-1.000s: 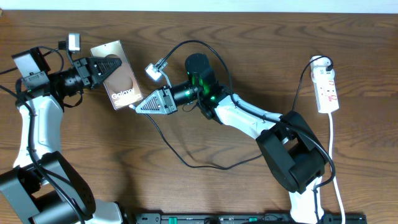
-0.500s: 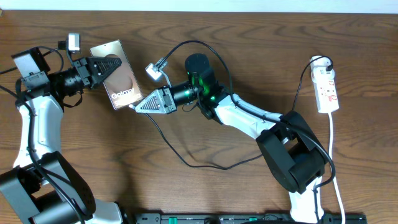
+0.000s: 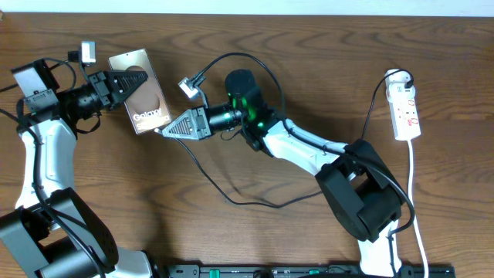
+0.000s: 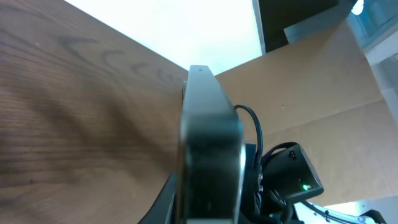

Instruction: Plug charger to phone and switch on socket

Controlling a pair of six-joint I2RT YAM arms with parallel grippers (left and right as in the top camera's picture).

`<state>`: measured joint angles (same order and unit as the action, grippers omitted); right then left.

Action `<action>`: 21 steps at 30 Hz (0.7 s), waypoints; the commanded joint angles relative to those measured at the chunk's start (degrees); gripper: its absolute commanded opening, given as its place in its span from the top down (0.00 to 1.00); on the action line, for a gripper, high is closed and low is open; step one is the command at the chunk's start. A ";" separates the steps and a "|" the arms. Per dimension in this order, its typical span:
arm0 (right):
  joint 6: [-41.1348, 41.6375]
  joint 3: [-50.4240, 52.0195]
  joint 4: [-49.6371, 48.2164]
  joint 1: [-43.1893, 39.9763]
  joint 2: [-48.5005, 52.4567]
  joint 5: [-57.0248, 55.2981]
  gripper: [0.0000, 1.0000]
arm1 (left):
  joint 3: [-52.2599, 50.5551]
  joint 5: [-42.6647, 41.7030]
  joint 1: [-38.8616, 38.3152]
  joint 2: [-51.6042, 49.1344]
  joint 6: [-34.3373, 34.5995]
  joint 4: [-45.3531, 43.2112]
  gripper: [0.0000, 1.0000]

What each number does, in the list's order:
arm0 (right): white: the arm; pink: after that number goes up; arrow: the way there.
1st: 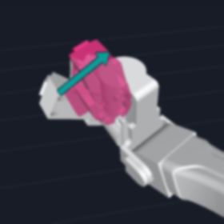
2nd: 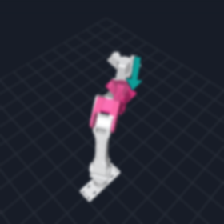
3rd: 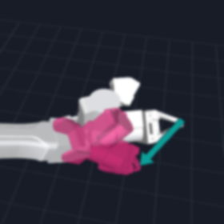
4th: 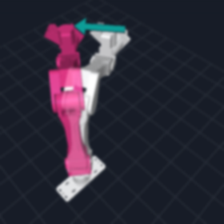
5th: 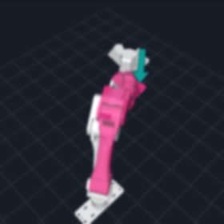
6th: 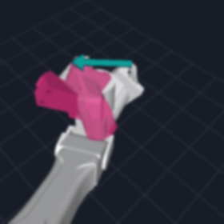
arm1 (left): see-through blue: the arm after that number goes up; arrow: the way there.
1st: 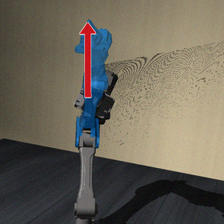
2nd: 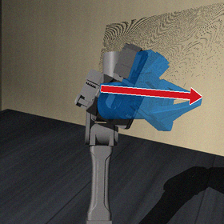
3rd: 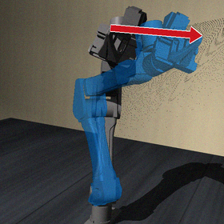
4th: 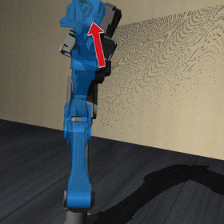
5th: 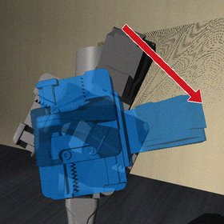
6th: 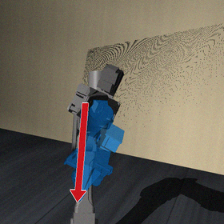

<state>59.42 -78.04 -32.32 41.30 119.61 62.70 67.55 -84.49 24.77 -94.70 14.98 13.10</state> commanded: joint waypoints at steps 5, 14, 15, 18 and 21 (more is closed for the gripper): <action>2.40 -1.75 -1.14 0.44 -0.42 -12.81 0.99 | 0.17 -5.53 -1.44 1.38 0.76 1.40 0.93; 2.25 -1.75 0.46 0.22 -0.42 -10.95 0.99 | 0.17 -5.49 -1.33 1.38 0.74 1.18 0.92; 1.66 -1.75 1.25 0.22 -0.42 -10.49 0.99 | 0.17 -5.49 -1.33 1.38 0.74 1.16 0.92; -0.57 -1.75 5.27 0.22 -0.42 -9.35 0.99 | 0.17 -5.49 -1.33 1.36 0.74 0.96 0.93; -4.90 -1.75 12.35 0.22 -0.42 -8.28 0.99 | 0.17 -5.49 -1.33 1.36 0.74 0.52 0.92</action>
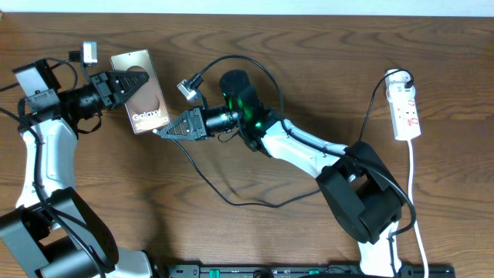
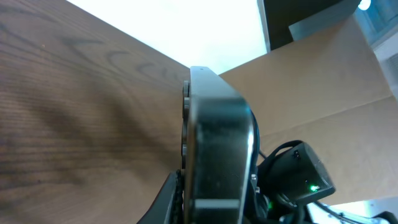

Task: Plug charger to phone and switch on socket
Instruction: 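Open the right gripper and pull it back from the phone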

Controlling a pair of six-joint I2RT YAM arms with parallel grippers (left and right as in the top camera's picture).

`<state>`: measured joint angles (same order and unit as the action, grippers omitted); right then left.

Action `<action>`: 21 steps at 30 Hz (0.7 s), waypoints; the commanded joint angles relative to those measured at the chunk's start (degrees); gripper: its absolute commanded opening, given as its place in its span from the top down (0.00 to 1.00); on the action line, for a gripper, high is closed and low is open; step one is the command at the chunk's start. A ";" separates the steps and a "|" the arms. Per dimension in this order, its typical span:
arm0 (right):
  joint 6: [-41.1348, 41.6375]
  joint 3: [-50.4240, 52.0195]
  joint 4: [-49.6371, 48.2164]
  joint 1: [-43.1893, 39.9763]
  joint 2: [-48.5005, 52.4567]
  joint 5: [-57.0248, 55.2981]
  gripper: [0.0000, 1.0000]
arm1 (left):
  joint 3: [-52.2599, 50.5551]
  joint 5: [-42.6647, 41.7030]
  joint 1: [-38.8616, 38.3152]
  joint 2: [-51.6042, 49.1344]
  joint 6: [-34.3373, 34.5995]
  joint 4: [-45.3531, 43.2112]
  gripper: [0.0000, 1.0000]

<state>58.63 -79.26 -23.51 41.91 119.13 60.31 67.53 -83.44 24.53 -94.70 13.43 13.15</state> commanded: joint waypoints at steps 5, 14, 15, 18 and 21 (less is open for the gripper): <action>-12.72 -0.52 14.29 0.17 0.07 -5.31 0.99 | 0.20 -6.51 -1.09 1.36 2.29 -0.39 0.92; -17.70 -0.52 20.94 0.31 0.07 -6.47 0.99 | 0.20 -5.62 -0.57 1.36 2.29 -0.81 0.93; -18.25 -0.52 22.45 0.31 0.07 -7.32 0.99 | 0.20 -5.49 -0.26 1.36 2.29 -0.81 0.92; -19.63 -0.52 28.35 0.13 0.07 -11.61 0.99 | 0.20 -5.49 1.29 1.36 2.32 -0.79 0.92; -19.76 -0.55 35.36 0.00 0.04 -17.99 0.99 | 0.20 -5.51 2.97 1.36 2.32 -0.79 0.93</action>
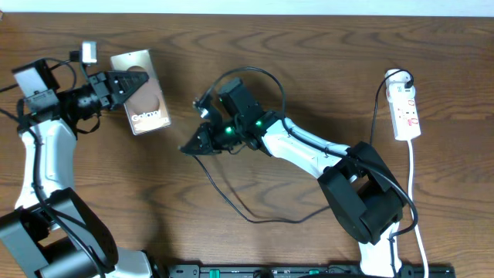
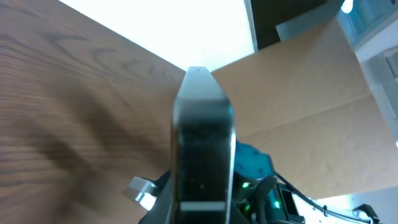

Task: Plug charger to phone and switch on socket
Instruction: 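Open the right gripper and pull it back from the phone, then move the right gripper right over the cable plug on the table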

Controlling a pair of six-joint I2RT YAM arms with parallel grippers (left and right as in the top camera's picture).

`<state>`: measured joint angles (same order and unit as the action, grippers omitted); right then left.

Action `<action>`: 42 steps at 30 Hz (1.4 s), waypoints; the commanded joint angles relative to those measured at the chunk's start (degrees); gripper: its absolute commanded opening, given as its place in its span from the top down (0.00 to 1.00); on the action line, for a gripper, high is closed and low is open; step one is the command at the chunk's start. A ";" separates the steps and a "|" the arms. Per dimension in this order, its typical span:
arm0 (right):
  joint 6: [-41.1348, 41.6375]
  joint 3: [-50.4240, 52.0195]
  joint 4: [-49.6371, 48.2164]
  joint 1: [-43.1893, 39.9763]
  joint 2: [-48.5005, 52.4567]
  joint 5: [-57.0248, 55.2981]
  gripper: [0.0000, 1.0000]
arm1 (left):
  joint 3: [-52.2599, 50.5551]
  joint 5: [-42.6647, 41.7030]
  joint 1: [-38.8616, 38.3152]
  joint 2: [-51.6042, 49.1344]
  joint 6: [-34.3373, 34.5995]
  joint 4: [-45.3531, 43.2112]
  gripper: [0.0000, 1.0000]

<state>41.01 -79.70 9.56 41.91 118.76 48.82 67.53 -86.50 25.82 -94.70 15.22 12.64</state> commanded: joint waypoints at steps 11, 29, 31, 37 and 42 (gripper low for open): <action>-8.50 -7.28 25.57 -3.80 -0.17 -22.88 0.99 | 0.20 -2.43 4.11 1.36 0.48 -0.26 0.93; -8.04 -25.33 62.05 -6.84 -0.13 -55.98 0.52 | 0.20 -2.43 4.11 1.36 0.26 -0.02 0.93; -7.78 -25.22 62.05 -6.78 -0.13 -55.98 0.01 | 0.20 -2.43 4.11 1.36 0.26 0.15 0.92; -7.10 -25.22 62.51 -6.78 -0.13 -55.12 0.01 | 0.20 -2.40 4.11 1.36 0.24 0.13 0.92; -4.04 -25.09 63.41 -6.56 -0.13 -53.72 0.01 | 0.20 -2.40 4.11 1.36 -0.17 0.15 0.93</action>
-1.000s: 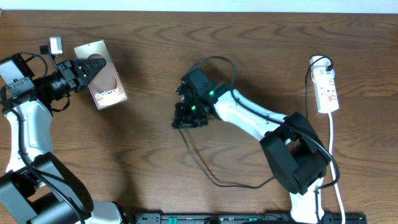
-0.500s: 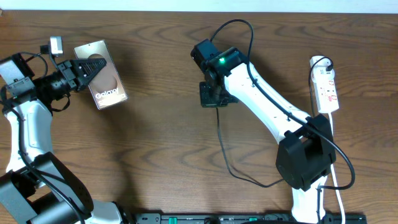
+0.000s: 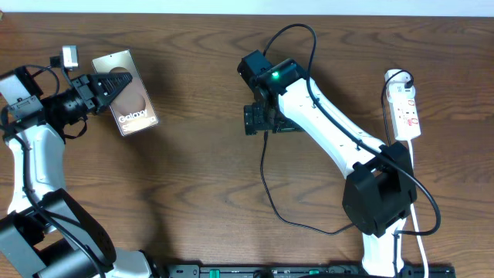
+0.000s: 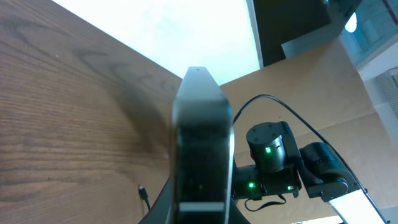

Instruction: Plug charger to phone and switch on socket

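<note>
The gold Galaxy phone (image 3: 130,108) is held off the table at the far left, with my left gripper (image 3: 114,83) shut on its upper part. In the left wrist view the phone (image 4: 202,137) stands edge-on, filling the middle. My right gripper (image 3: 258,122) is at mid-table, far from the phone, shut on the black charger cable (image 3: 265,177), which drops from it and loops away. The cable's plug tip (image 4: 142,190) shows free, left of the phone's edge. The white socket strip (image 3: 406,112) lies at the far right with a plug in its top end.
The black cable arcs over the right arm (image 3: 297,31) and runs across the table front (image 3: 309,229). A white lead (image 3: 417,216) trails from the strip toward the front edge. A dark rail (image 3: 309,272) lines the front edge.
My right gripper has moved from beside the phone's lower right to the table's middle, and the cable went with it. My left gripper and the phone shifted slightly left.
At first my right gripper held the cable end against the phone's lower edge while my left held the phone. It stayed there a moment later. Then it stood off to the lower right of the phone, and now it is far to the right, phone and plug apart.
</note>
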Controlling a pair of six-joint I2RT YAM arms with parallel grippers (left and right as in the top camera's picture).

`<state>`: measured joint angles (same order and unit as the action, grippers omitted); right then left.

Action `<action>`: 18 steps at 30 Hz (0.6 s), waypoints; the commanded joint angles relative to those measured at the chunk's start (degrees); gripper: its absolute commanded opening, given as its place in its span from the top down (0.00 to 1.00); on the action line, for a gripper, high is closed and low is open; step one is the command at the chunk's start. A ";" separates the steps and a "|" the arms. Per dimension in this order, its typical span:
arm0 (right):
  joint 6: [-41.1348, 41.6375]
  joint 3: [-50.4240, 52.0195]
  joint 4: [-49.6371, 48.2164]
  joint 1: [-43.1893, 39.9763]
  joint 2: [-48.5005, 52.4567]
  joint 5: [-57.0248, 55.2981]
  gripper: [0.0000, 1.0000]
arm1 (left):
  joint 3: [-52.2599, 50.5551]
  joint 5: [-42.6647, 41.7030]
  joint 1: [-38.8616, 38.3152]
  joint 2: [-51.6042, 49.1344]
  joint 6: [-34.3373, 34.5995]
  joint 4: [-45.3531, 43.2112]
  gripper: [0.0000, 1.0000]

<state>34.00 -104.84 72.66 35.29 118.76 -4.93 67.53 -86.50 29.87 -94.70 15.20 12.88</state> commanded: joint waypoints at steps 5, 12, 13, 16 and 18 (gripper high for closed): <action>6.62 2.10 -1.84 0.83 0.04 0.15 0.01 | 0.20 -2.40 0.07 1.36 -0.15 -0.09 0.93; 5.99 5.49 -6.38 0.42 3.10 6.32 0.01 | 0.20 -2.43 0.07 1.36 -0.13 0.15 0.93; 5.99 5.49 -6.78 0.37 3.58 6.88 0.01 | 0.20 -2.43 0.07 1.36 -0.11 0.15 0.92; 6.01 5.49 -7.80 0.37 4.28 7.02 0.01 | 0.20 -2.43 0.07 1.36 -0.11 0.15 0.93; 6.01 5.49 -8.44 0.37 4.81 7.17 0.01 | 0.20 -2.43 0.07 1.36 -0.13 0.15 0.93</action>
<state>39.03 -99.61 64.58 35.59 122.78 0.97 67.53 -86.50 29.87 -94.70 15.20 13.08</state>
